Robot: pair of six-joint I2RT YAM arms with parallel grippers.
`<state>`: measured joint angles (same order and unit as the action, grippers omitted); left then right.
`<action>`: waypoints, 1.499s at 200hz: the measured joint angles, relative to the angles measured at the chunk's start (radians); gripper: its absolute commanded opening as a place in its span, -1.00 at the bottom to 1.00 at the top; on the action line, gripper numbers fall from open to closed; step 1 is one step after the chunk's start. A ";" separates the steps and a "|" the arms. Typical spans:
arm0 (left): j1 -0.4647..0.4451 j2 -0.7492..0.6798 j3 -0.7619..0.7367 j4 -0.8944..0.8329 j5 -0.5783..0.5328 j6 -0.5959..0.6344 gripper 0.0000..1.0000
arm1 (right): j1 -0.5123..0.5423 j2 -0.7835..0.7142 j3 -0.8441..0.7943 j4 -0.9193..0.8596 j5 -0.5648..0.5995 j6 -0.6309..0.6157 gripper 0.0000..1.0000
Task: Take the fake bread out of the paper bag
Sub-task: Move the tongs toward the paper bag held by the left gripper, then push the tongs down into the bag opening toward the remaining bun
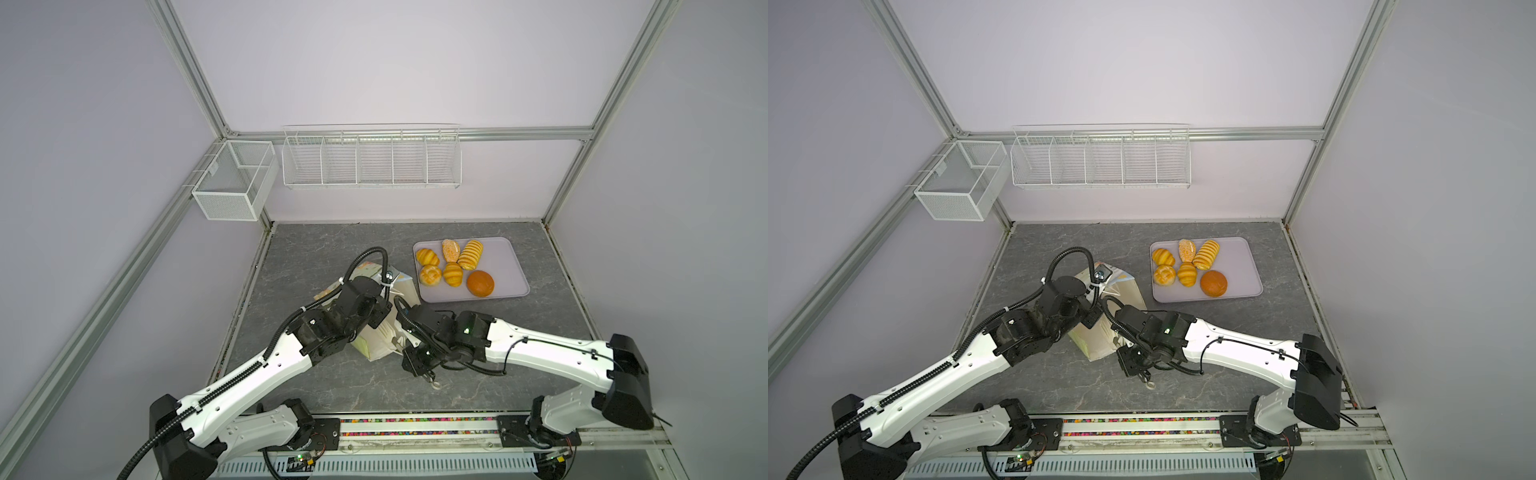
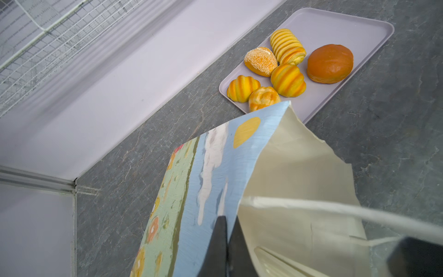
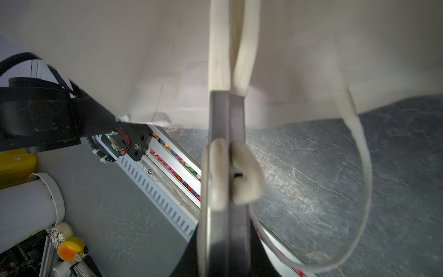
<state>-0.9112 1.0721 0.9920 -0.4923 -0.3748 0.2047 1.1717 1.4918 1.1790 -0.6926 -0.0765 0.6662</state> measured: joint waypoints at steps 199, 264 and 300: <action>0.020 -0.006 -0.053 0.122 -0.047 -0.104 -1.00 | -0.087 0.175 0.116 0.079 -0.023 0.171 -0.43; 0.020 -0.005 -0.053 0.121 -0.048 -0.122 -1.00 | -0.071 0.175 0.146 0.018 0.095 0.067 -0.77; 0.021 -0.004 -0.054 0.126 -0.048 -0.133 -1.00 | -0.061 0.175 0.168 -0.021 0.153 0.012 -0.85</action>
<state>-0.8902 1.0679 0.9382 -0.3668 -0.4225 0.0715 1.1107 1.6665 1.3468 -0.7136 0.0769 0.6785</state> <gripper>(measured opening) 0.047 0.217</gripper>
